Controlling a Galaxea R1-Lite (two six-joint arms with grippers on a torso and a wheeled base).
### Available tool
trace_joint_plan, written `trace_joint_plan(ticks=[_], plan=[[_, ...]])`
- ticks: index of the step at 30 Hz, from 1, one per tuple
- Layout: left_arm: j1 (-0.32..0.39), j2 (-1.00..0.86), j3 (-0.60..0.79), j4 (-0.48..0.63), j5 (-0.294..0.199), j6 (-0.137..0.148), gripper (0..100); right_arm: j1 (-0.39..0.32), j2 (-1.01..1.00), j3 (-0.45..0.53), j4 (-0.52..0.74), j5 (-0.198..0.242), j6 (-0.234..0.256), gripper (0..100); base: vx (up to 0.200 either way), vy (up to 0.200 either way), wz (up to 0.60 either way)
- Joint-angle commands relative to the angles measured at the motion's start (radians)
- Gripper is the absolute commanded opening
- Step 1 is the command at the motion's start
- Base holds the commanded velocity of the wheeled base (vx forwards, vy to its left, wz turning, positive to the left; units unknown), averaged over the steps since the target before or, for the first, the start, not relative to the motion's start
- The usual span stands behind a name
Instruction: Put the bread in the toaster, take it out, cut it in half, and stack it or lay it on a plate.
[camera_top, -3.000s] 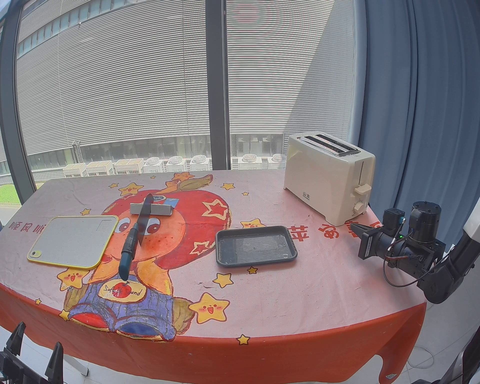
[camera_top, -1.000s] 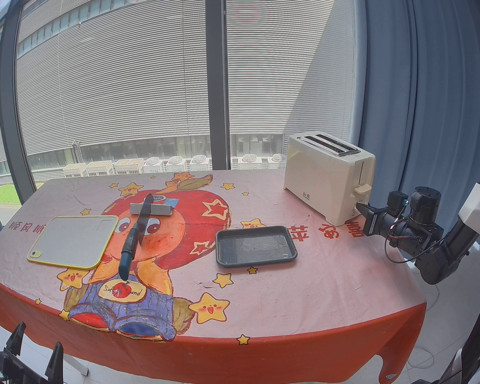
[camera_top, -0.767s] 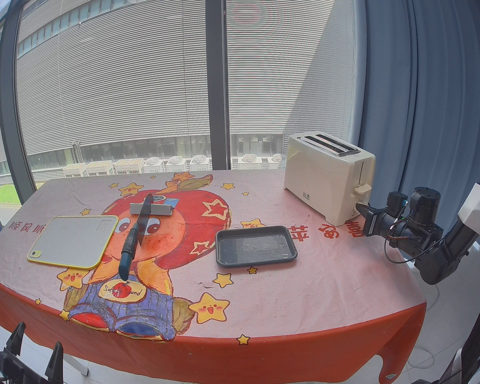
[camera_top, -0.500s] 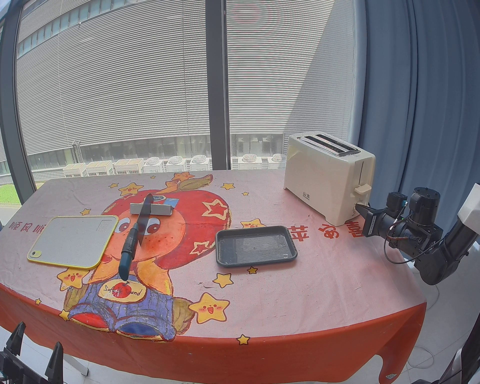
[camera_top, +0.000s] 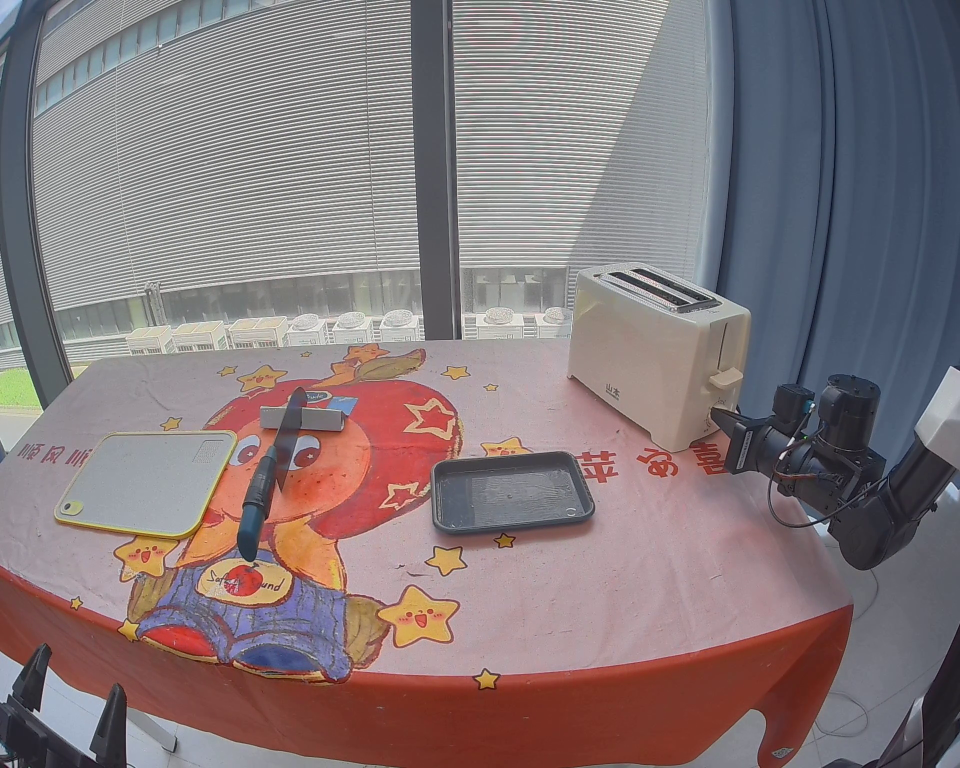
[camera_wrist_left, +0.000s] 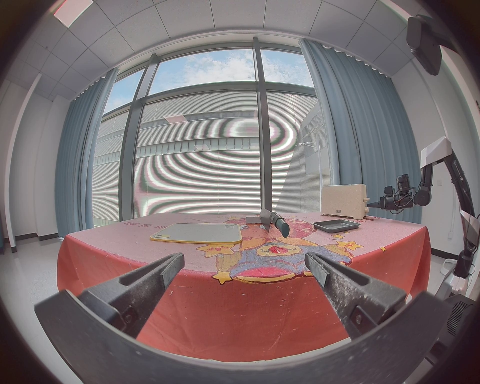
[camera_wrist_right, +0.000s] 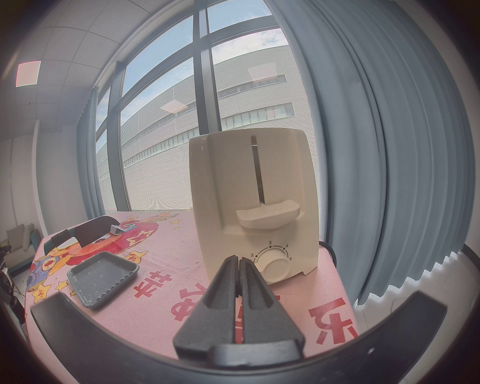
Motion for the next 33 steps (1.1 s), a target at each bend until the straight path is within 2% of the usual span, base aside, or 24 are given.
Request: trace_joint_plan(ticks=[1,33], plan=[[0.000,-0.016,0.016,0.000,0.000,0.000,100,0.001,0.002,0.001,0.000,0.001,0.000,0,0.000,0.000,0.00],[0.000,-0.016,0.016,0.000,0.000,0.000,100,-0.019,0.063,-0.053,-0.003,-0.018,0.004,0,0.000,0.000,0.00]])
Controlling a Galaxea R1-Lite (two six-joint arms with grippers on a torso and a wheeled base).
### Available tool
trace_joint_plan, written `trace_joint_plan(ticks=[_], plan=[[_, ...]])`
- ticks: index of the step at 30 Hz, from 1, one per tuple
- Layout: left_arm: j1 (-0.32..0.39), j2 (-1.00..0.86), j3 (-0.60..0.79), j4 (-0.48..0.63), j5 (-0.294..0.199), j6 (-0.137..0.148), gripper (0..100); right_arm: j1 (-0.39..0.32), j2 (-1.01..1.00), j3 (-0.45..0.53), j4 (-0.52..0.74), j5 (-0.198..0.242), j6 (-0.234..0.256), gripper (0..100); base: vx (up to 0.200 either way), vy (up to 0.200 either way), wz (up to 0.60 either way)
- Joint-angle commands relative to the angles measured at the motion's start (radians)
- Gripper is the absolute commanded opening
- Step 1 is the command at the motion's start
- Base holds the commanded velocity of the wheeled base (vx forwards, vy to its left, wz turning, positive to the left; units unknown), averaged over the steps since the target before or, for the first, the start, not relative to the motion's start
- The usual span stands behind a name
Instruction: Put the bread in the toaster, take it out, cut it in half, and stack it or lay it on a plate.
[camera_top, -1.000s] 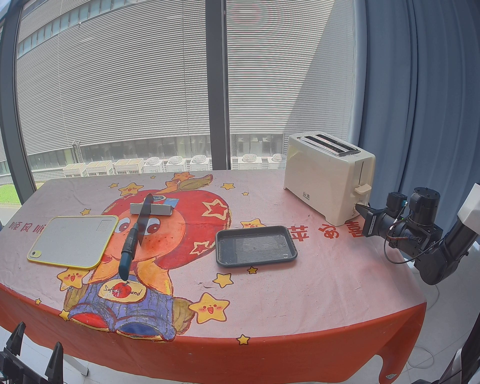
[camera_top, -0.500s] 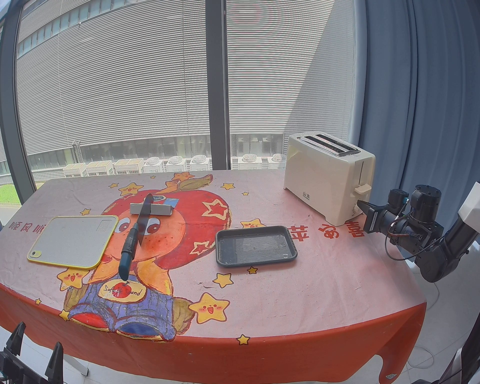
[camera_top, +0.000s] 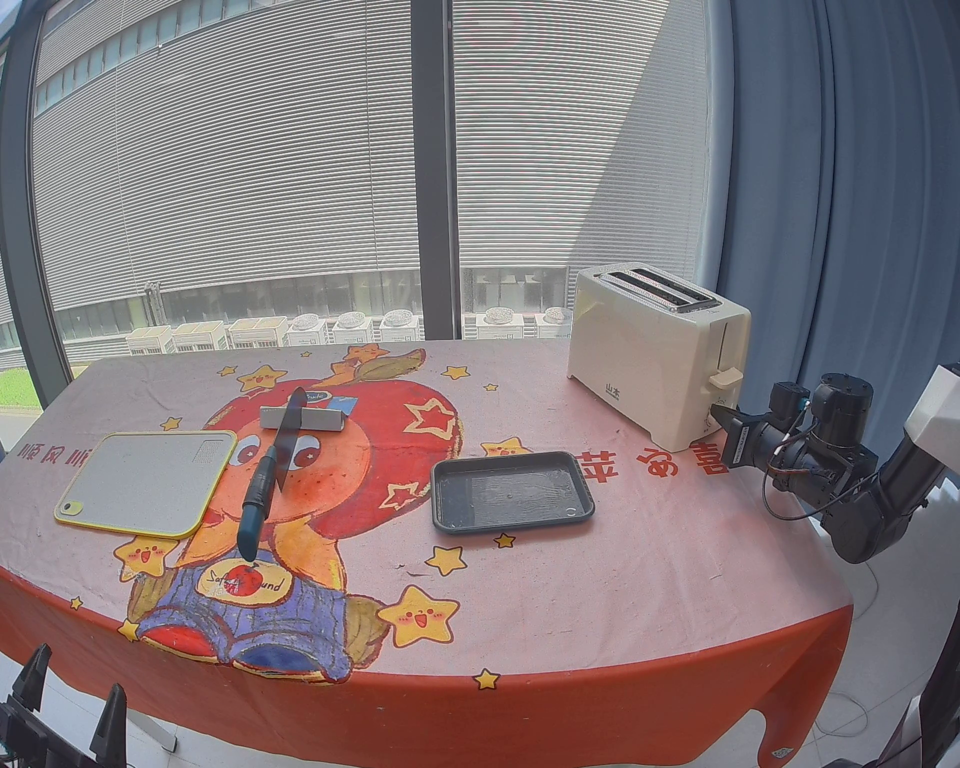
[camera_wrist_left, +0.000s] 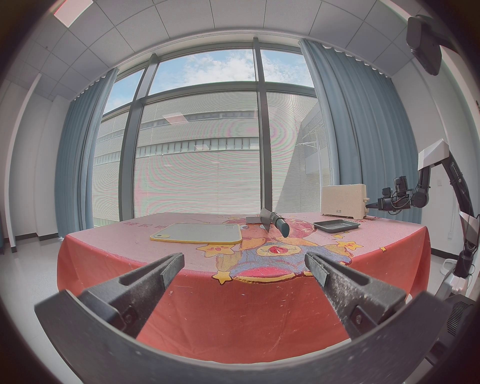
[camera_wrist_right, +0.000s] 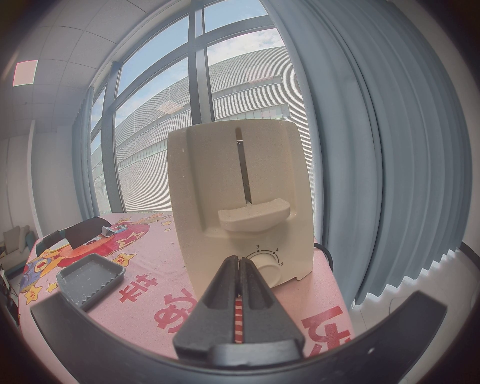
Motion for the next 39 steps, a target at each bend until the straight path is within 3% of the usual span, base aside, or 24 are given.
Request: trace_joint_plan(ticks=[1,39], plan=[[0.000,-0.016,0.016,0.000,0.000,0.000,100,-0.005,0.018,-0.007,0.000,0.000,0.000,0,0.000,0.000,0.00],[0.000,-0.016,0.016,0.000,0.000,0.000,100,-0.001,0.021,0.022,-0.001,-0.001,-0.002,0,0.000,0.000,0.00]])
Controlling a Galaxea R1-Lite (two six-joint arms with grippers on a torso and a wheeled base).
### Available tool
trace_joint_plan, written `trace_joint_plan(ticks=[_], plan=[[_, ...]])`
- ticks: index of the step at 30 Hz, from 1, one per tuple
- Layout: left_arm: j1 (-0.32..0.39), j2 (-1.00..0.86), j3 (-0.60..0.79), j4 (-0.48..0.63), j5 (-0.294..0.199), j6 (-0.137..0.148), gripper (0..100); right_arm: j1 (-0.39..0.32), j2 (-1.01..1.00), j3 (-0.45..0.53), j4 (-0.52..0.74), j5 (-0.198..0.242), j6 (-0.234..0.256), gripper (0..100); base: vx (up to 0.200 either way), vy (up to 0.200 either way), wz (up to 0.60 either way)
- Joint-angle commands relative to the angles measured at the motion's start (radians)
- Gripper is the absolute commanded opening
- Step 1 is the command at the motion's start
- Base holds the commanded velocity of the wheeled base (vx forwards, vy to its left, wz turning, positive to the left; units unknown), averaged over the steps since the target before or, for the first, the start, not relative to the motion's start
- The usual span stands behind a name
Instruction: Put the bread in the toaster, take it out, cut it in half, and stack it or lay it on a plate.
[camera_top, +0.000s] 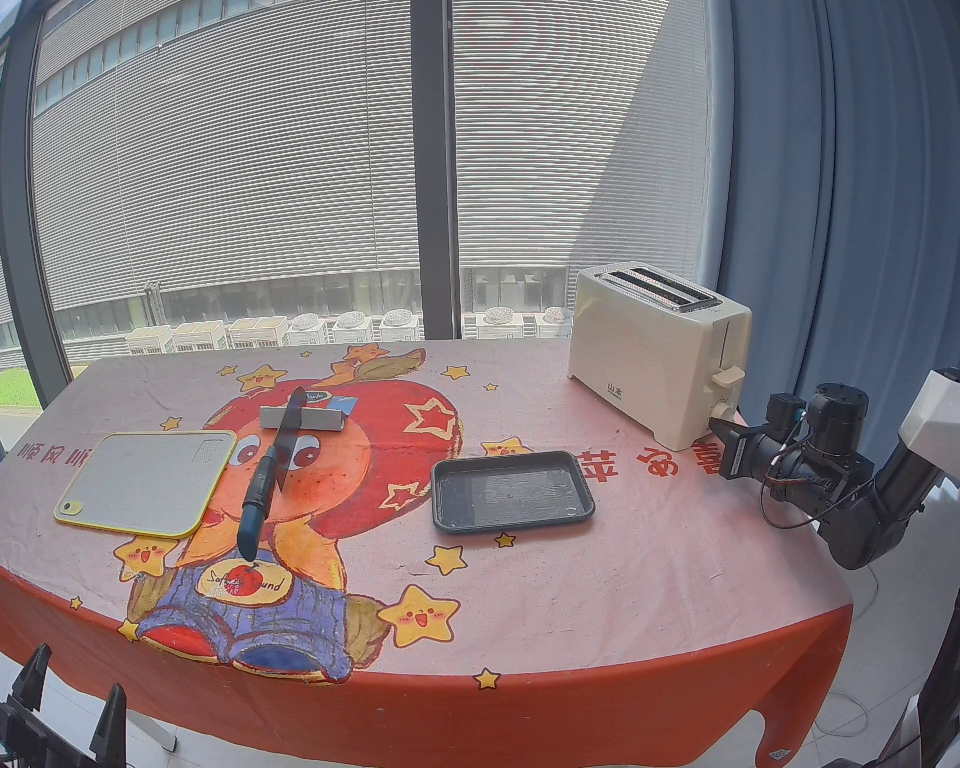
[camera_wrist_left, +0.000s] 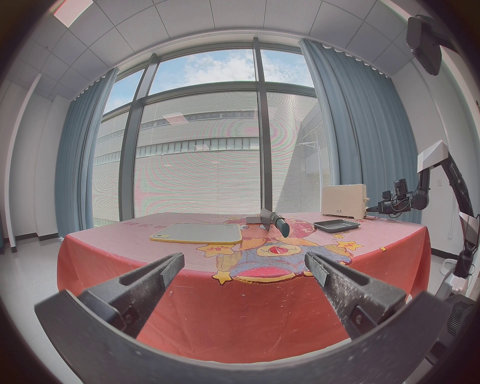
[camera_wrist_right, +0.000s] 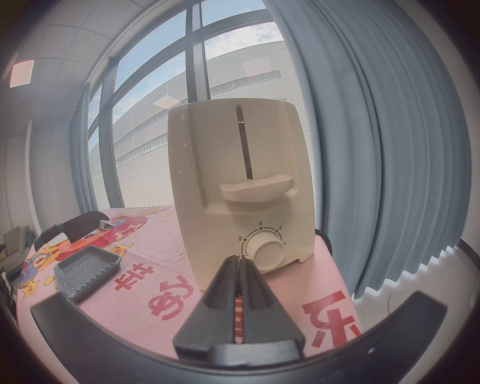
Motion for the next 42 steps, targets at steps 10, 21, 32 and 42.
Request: trace_joint_plan(ticks=[10,21,32,42], plan=[[0.000,-0.016,0.016,0.000,0.000,0.000,100,0.008,0.000,0.002,0.001,-0.010,0.000,0,0.000,0.000,0.00],[0.000,-0.016,0.016,0.000,0.000,0.000,100,0.008,0.017,0.004,-0.003,-0.012,0.000,0,0.000,0.000,0.00],[0.000,-0.016,0.016,0.000,0.000,0.000,100,0.019,0.017,0.022,-0.011,-0.013,-0.002,0,0.000,0.000,0.00],[0.000,-0.016,0.016,0.000,0.000,0.000,100,0.014,-0.063,0.037,-0.014,-0.013,-0.008,0,0.000,0.000,0.00]])
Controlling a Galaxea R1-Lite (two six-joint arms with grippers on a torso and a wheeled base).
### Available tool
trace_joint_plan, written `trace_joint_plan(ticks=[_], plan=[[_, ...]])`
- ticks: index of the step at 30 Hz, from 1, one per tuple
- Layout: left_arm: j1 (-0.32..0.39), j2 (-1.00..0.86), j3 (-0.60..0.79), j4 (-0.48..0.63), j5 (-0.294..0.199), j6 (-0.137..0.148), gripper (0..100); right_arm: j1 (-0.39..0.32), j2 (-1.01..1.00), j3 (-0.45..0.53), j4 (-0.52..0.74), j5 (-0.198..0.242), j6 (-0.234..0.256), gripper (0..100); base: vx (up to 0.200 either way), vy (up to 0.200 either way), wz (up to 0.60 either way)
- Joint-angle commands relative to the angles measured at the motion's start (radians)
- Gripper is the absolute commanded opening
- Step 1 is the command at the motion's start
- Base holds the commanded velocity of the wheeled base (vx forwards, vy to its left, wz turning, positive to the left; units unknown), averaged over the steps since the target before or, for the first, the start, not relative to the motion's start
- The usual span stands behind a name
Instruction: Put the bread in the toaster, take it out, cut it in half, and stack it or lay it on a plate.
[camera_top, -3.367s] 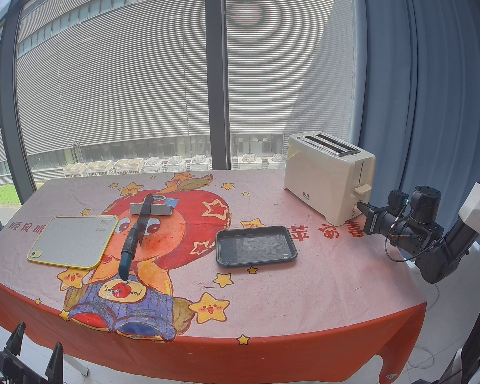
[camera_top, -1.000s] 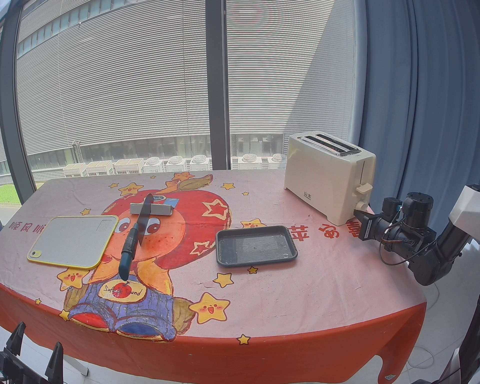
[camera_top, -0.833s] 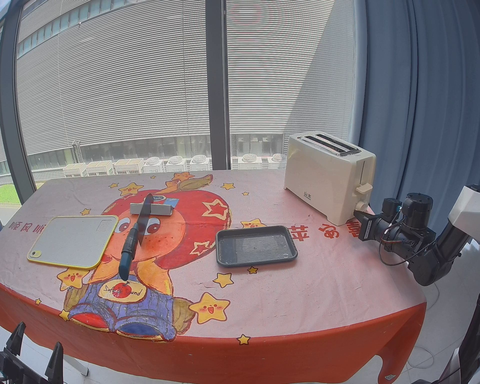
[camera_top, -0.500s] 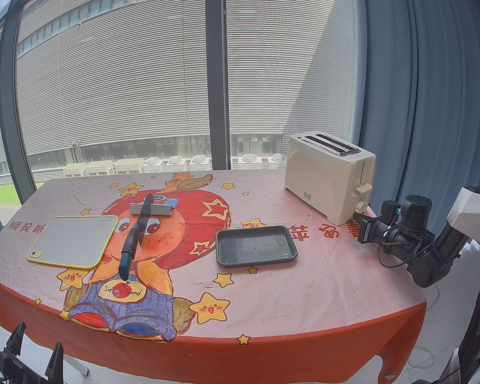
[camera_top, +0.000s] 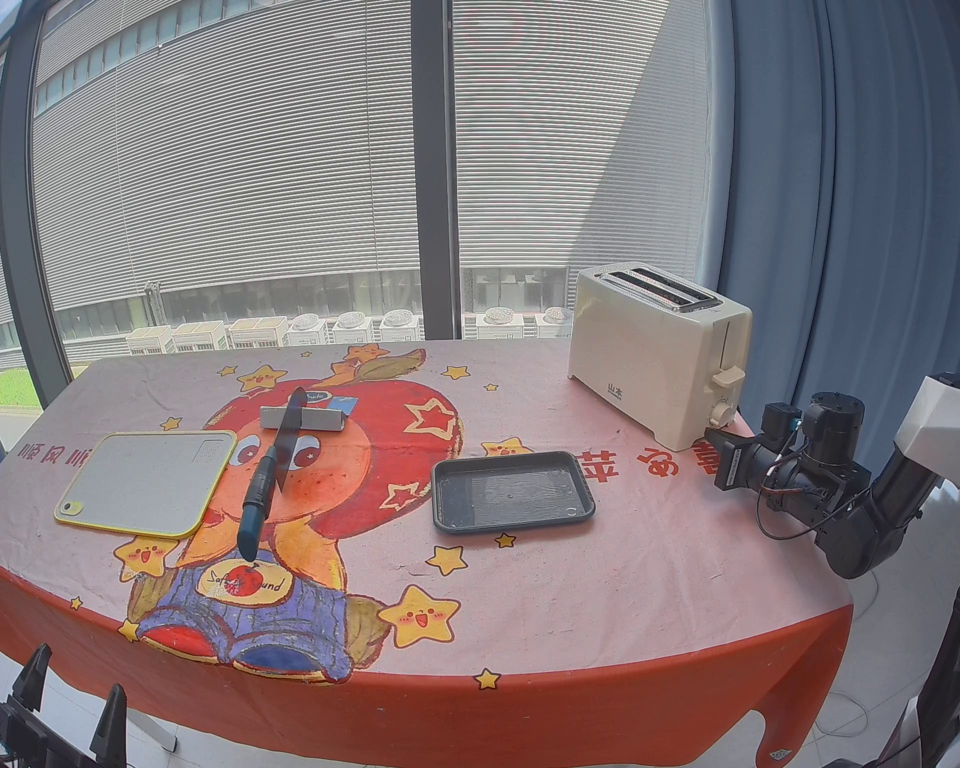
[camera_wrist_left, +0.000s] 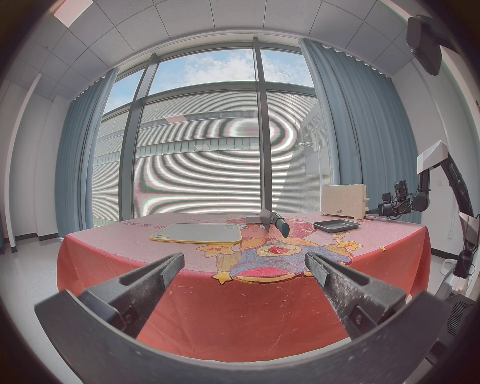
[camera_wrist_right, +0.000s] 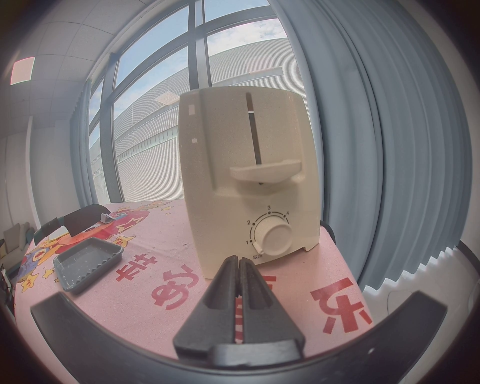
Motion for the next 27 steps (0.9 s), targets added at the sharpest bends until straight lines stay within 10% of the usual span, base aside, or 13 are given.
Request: trace_joint_plan(ticks=[1,27], plan=[[0.000,-0.016,0.016,0.000,0.000,0.000,100,-0.005,-0.089,0.011,0.011,0.001,0.004,0,0.000,0.000,0.00],[0.000,-0.016,0.016,0.000,0.000,0.000,100,-0.020,-0.046,0.016,0.007,0.015,0.010,0,0.000,0.000,0.00]])
